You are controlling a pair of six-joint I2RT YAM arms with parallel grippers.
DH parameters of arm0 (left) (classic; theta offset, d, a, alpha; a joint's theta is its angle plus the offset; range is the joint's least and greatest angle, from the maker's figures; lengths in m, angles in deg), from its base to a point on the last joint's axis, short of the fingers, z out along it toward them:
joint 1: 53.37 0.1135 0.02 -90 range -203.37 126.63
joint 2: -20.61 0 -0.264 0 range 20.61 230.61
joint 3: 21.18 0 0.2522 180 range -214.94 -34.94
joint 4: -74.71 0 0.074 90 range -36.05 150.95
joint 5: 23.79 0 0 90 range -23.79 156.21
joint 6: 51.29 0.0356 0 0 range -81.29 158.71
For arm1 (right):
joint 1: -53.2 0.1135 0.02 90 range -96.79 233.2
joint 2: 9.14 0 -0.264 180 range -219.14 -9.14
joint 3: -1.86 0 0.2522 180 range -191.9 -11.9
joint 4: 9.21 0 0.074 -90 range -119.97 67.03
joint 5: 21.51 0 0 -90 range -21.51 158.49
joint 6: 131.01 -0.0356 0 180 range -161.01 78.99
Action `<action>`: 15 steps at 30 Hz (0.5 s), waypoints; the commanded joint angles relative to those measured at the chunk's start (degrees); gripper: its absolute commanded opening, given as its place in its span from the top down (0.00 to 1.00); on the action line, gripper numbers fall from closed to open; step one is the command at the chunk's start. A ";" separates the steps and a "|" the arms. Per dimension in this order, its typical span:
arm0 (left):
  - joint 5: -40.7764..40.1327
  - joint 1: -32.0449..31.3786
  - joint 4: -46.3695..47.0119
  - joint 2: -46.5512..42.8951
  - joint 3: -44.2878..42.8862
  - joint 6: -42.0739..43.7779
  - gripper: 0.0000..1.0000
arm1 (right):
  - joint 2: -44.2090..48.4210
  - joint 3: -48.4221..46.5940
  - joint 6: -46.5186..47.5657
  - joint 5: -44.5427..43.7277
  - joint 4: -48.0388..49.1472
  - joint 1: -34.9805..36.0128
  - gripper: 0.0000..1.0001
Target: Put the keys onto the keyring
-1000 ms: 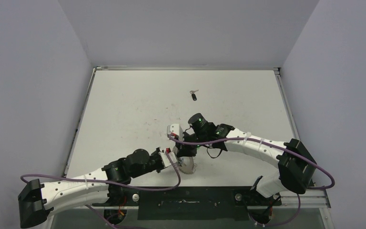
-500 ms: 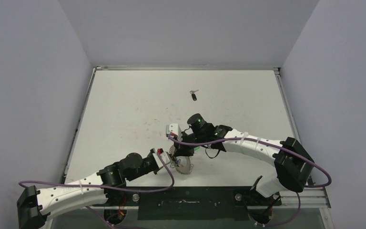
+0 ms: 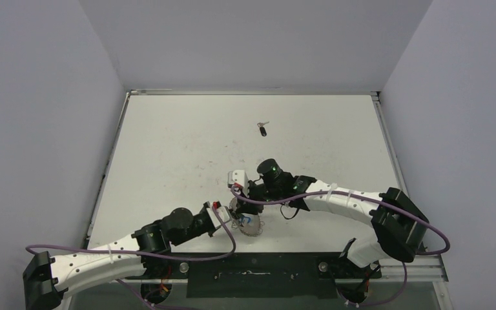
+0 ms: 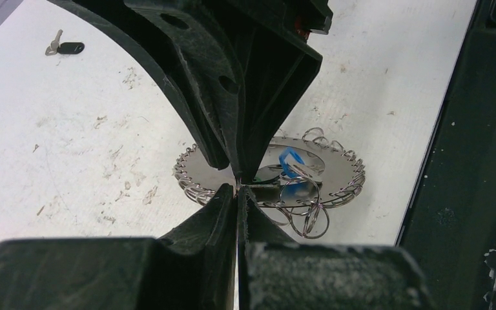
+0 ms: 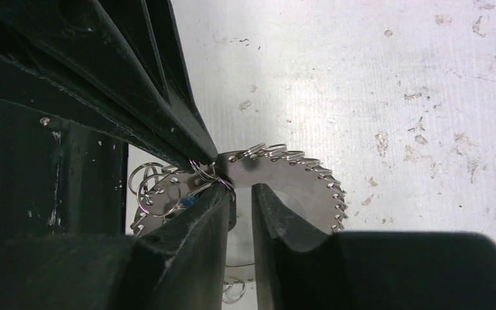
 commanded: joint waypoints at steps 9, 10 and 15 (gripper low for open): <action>1.11 0.00 6.87 -2.32 -0.45 -0.90 1.00 | 4.73 5.81 1.25 -6.47 6.18 -1.26 0.68; 1.20 -0.02 7.02 -2.36 -0.38 -0.86 1.00 | 4.61 6.04 1.20 -6.24 6.76 -1.34 0.70; 1.43 0.00 7.45 -2.43 -0.19 -0.86 1.00 | 3.11 6.32 1.42 -4.41 7.85 -1.36 0.84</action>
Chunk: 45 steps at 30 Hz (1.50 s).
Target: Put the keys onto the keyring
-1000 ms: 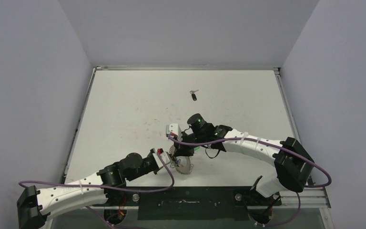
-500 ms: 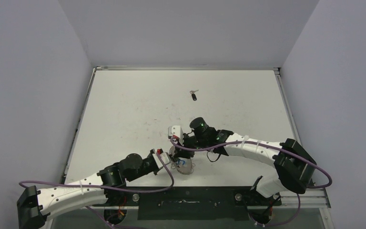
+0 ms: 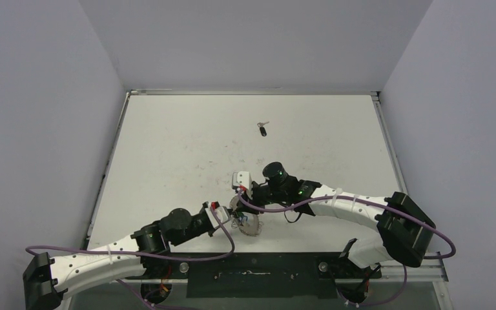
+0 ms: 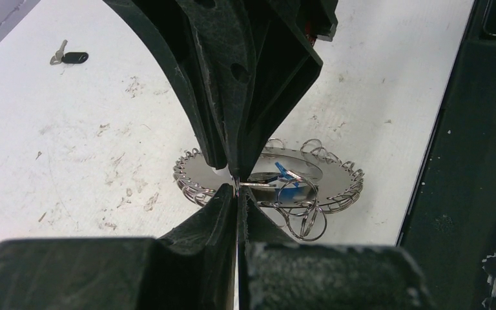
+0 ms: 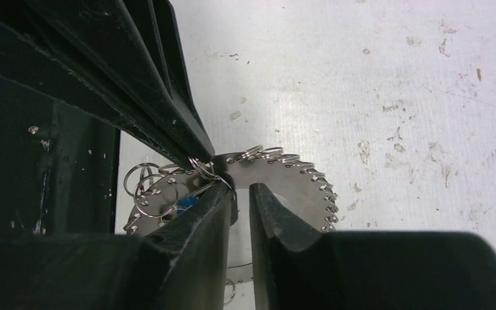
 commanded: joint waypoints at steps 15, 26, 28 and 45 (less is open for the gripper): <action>0.34 0.00 7.29 -1.53 -0.01 -1.10 1.00 | -3.26 2.34 1.67 -4.43 0.57 -1.31 0.83; 0.16 0.00 7.82 -3.83 0.96 -1.50 1.00 | -4.23 2.37 1.23 -6.98 -0.41 -1.15 0.71; 0.39 -0.01 7.74 -4.07 1.11 -1.64 1.00 | -4.40 1.81 0.60 -8.61 -1.47 -1.36 0.70; 2.04 -0.07 9.62 -3.66 2.47 -2.46 1.00 | 11.33 8.74 -1.05 -9.34 5.92 -2.45 0.34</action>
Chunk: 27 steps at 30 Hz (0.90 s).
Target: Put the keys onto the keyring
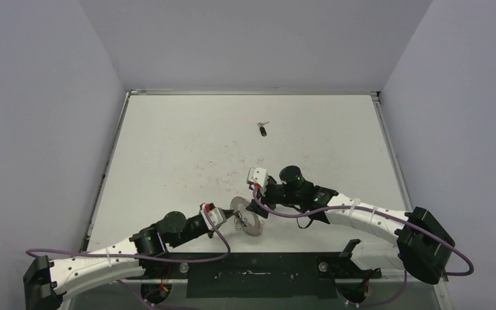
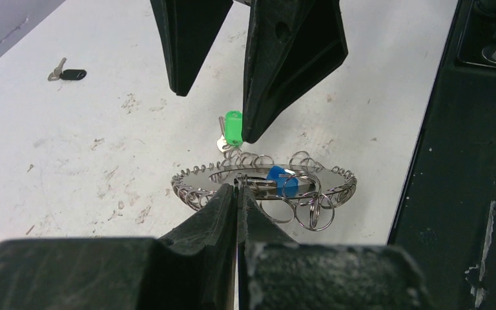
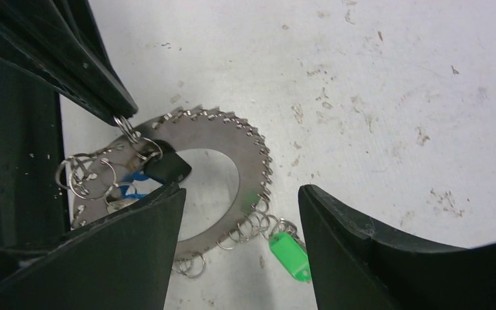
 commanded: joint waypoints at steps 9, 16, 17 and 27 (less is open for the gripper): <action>1.08 -0.05 6.41 0.52 -0.65 -0.92 1.00 | -0.94 0.83 -0.64 5.51 5.36 -0.94 0.44; -2.33 -0.05 7.10 1.80 0.27 -4.28 1.00 | -0.90 1.67 -5.31 -3.53 9.18 -2.31 0.29; -3.54 0.00 7.11 2.24 0.43 -5.41 1.00 | -0.55 2.16 -7.06 -7.07 10.36 -3.17 0.20; -13.59 0.04 5.10 6.63 -0.36 -15.06 0.66 | -9.09 -5.27 -31.68 -11.57 8.57 -21.35 0.00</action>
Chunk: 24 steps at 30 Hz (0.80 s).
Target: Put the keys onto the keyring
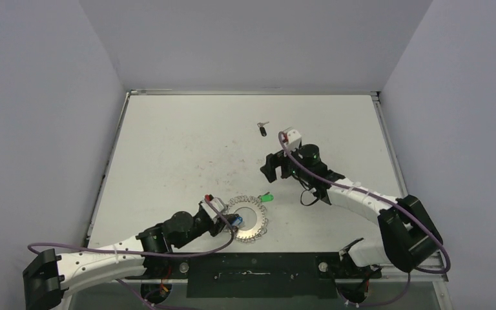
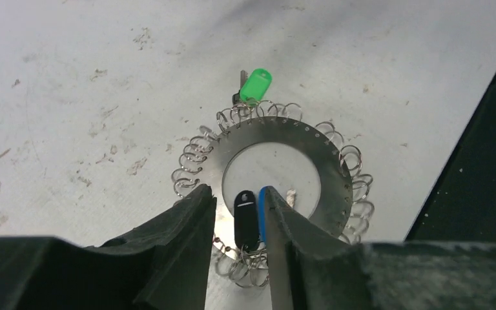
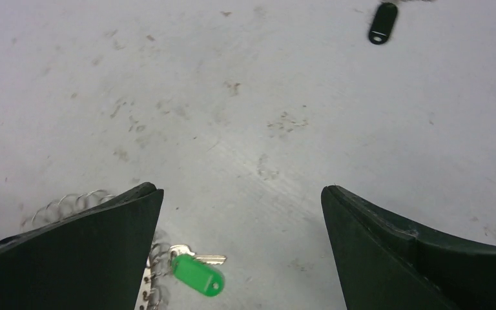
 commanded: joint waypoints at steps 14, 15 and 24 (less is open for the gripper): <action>-19.88 1.96 -13.93 7.45 -9.83 -28.84 0.23 | -6.36 -3.02 -15.66 6.38 -7.02 -8.77 0.00; -18.92 2.50 -15.93 8.21 -10.26 -29.86 0.23 | -5.72 -2.58 -15.40 6.32 -7.95 -8.75 0.00; -5.97 11.59 -20.68 16.21 -15.76 -37.39 0.29 | 0.16 0.25 -13.24 5.92 -18.15 -6.69 0.07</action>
